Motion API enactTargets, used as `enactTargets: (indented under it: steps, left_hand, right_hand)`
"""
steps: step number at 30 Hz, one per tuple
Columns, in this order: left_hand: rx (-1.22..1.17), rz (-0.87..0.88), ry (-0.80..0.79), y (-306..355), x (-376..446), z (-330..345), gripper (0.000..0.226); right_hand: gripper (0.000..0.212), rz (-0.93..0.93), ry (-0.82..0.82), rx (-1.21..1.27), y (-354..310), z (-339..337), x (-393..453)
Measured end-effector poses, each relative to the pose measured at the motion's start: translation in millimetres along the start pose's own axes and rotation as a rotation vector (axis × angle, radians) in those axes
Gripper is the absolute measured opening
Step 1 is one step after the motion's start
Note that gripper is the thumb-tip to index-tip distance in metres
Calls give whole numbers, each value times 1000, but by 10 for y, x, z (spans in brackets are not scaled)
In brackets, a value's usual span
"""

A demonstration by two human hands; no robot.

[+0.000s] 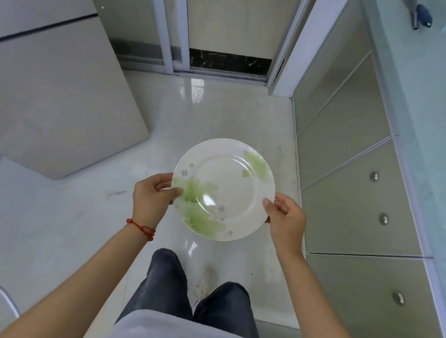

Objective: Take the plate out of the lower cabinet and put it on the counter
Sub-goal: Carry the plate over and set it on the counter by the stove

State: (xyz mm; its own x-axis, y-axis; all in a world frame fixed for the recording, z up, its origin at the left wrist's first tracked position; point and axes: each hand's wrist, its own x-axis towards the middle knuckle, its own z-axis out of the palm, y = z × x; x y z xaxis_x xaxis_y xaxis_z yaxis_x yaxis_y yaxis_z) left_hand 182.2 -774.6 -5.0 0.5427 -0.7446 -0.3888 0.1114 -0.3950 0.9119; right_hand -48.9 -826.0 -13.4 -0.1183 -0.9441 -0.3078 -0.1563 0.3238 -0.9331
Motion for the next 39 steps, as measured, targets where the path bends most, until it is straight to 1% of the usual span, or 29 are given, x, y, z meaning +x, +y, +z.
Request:
enactTargets:
  steps: [5,12,16,19,23,27,32,36,39]
  left_hand:
    - [10,-3,-33,222,611,159,29]
    - [39,3,-111,638,1666,346,29]
    - [73,10,-143,920,2165,423,29]
    - [99,16,-160,1074,2447,503,27]
    - [78,14,-179,1216,2727,662,29]
    - [78,21,-185,1349,2989,878,29]
    - [78,28,-195,1525,3337,1269,29]
    - [110,28,-205,1678,3628,1671,29]
    - [123,29,-240,1791,3783,1984,30]
  right_hand:
    - [20,8,19,-1,-138,232,517]
    - [17,28,113,16,-455,740,1300]
    - [25,16,156,42,-678,995,1644]
    - [21,19,178,53,-798,1095,1871]
    - [28,27,205,52,-929,1151,2177]
    - [18,40,210,47,-986,1144,2507]
    - [16,60,231,78,-1076,1068,3012]
    - [28,65,267,105,-1202,954,3438]
    - [18,77,286,114,-1261,815,3677]
